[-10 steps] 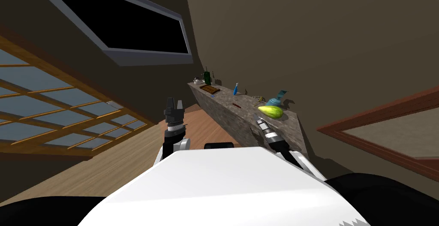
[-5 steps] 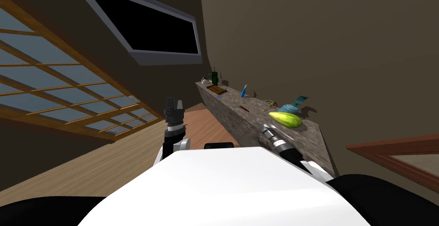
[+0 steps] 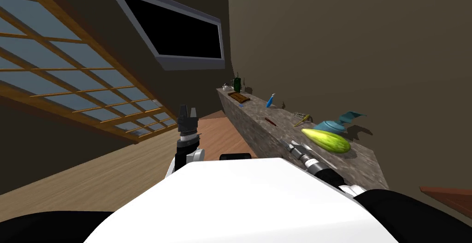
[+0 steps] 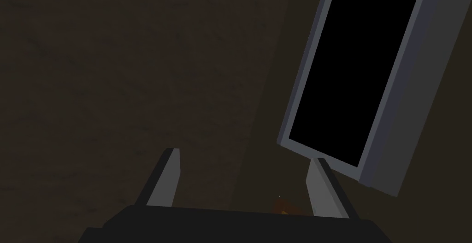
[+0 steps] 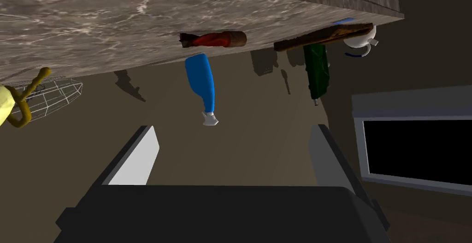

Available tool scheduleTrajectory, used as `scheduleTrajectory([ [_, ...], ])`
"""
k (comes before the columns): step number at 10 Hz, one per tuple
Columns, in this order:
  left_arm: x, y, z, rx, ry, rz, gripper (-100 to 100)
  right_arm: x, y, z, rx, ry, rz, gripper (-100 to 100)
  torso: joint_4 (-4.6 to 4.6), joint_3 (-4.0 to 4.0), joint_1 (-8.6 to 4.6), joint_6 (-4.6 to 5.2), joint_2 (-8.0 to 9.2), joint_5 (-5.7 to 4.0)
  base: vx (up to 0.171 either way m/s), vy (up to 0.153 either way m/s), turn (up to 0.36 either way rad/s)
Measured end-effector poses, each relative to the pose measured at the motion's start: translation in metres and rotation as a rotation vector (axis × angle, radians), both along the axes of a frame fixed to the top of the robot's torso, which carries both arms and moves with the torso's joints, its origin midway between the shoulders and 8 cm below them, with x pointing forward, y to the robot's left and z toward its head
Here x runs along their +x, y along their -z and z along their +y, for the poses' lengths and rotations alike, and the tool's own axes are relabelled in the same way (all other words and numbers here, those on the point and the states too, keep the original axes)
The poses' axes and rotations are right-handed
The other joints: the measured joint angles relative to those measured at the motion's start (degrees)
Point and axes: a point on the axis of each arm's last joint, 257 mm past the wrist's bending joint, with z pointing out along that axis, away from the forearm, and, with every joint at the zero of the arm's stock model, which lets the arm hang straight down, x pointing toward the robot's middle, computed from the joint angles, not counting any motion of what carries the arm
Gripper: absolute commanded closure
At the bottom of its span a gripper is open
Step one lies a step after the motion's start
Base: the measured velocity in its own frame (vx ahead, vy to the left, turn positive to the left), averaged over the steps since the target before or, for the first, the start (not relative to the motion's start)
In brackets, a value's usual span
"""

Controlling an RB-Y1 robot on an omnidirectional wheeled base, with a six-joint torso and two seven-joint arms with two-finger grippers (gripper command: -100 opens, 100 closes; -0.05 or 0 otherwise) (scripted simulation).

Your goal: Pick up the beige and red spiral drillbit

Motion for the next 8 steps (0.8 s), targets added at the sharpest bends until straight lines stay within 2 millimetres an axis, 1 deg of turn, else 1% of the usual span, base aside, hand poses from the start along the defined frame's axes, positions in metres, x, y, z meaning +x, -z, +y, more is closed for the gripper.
scheduleTrajectory([
  [1,0.0,0.0,0.0,0.0,0.0,0.0,0,-0.013,0.011,-0.013,-0.056,-0.008,0.053,-100,-0.03,-0.09,-0.04,-0.04,-0.16,-0.02,0.109,0.005,0.122],
  [3,0.0,0.0,0.0,0.0,0.0,0.0,0,-0.03,0.021,-0.025,-0.127,-0.023,0.117,-100,0.0,0.0,-0.02,0.0,0.01,-0.01,0.085,0.008,0.14],
  [4,0.0,0.0,0.0,0.0,0.0,0.0,0,-0.037,0.023,-0.027,-0.148,-0.027,0.139,-100,0.01,0.03,-0.02,0.03,0.07,-0.01,0.108,-0.005,0.241],
  [5,0.0,0.0,0.0,0.0,0.0,0.0,0,-0.05,0.026,-0.033,-0.184,-0.037,0.177,-100,0.0,0.0,-0.06,0.0,0.0,-0.01,0.138,-0.048,0.296],
  [6,0.0,0.0,0.0,0.0,0.0,0.0,0,-0.065,0.033,-0.04,-0.228,-0.051,0.224,-100,-0.02,-0.06,-0.21,0.0,-0.1,-0.05,0.184,-0.015,0.3],
  [8,0.0,0.0,0.0,0.0,0.0,0.0,0,-0.085,0.042,-0.053,-0.295,-0.076,0.299,-100,-0.06,-0.14,-0.05,0.04,-0.22,-0.02,0.147,-0.011,0.149],
])
